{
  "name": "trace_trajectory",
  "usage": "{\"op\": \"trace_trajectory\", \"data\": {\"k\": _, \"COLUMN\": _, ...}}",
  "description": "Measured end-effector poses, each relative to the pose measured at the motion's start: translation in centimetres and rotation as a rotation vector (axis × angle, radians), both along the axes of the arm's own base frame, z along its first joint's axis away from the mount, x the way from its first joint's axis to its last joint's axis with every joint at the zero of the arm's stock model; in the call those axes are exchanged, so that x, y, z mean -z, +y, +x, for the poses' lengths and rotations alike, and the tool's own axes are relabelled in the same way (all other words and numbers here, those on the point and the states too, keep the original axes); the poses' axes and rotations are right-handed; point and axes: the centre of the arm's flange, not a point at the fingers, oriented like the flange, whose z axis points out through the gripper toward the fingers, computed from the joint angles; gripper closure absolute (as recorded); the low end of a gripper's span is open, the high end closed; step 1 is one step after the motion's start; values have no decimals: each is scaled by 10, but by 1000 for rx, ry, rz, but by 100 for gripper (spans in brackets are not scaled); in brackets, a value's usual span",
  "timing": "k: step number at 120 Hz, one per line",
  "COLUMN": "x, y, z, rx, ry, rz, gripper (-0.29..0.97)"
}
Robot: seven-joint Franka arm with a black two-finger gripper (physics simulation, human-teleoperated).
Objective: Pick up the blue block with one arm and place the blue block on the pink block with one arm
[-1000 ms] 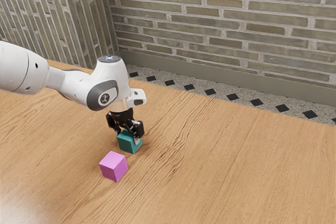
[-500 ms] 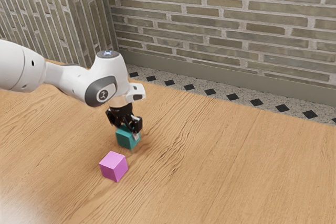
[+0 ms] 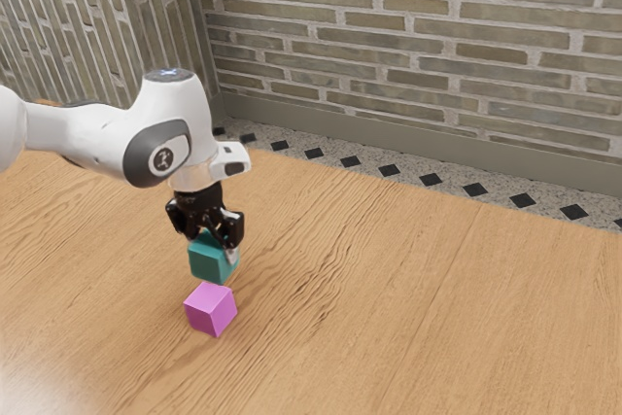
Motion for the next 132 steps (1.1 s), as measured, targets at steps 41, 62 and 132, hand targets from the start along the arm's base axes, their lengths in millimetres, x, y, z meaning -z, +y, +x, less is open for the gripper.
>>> {"op": "trace_trajectory", "data": {"k": 41, "x": 20, "y": 15, "z": -30, "rx": -8, "ry": 87, "rz": -33, "gripper": 38}}
{"op": "trace_trajectory", "data": {"k": 62, "x": 18, "y": 47, "z": -29, "rx": -8, "ry": 83, "rz": -41, "gripper": 38}}
{"op": "trace_trajectory", "data": {"k": 132, "x": 15, "y": 40, "z": -24, "rx": 59, "ry": -14, "rz": -96, "gripper": 39}}
